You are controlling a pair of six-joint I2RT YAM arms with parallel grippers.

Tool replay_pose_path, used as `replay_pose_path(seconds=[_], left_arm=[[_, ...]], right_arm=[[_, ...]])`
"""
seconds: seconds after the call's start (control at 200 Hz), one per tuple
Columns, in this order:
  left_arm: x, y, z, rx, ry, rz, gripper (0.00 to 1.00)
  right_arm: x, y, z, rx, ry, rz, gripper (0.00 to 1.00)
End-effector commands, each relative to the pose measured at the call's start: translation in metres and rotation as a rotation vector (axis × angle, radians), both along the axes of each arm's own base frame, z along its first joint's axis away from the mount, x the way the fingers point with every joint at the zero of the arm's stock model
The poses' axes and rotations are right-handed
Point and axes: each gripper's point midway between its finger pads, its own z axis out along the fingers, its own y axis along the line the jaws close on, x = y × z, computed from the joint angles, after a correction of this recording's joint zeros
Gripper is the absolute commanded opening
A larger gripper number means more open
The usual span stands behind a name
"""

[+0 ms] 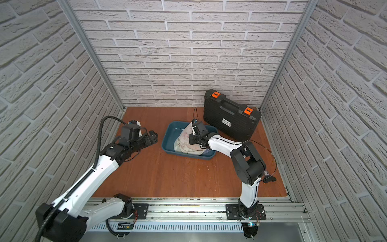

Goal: Put the coasters into the storage box
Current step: Place the coaster in the storage box.

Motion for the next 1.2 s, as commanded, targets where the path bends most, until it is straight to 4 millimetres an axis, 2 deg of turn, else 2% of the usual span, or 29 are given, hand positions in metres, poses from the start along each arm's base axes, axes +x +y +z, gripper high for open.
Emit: replay_pose_path(seconds=[0.0,0.14,0.315,0.66,0.855,1.005,1.195], left_arm=[[0.004,0.003,-0.004,0.018,-0.002,0.003,0.98],[0.005,0.005,-0.01,0.022,0.013,0.01,0.98],[0.002,0.011,-0.012,0.032,0.018,0.025,0.98],[-0.011,0.03,-0.019,0.036,0.022,0.08,0.98],[-0.014,0.035,-0.022,0.03,0.022,0.093,0.98],[-0.015,0.036,-0.022,0.03,0.02,0.096,0.98],[-0.017,0.037,-0.024,0.025,0.016,0.097,0.98]], right_arm=[[-0.011,-0.007,-0.021,-0.006,0.079,-0.033,0.06],[-0.015,-0.013,-0.038,-0.027,0.123,-0.054,0.06],[-0.015,-0.016,-0.045,-0.039,0.151,-0.076,0.07],[-0.028,-0.026,-0.026,-0.043,0.147,-0.086,0.08],[-0.038,-0.024,-0.023,-0.007,0.175,-0.085,0.12],[-0.044,-0.022,-0.019,0.018,0.185,-0.088,0.19],[-0.052,-0.015,-0.003,0.04,0.155,-0.065,0.2]])
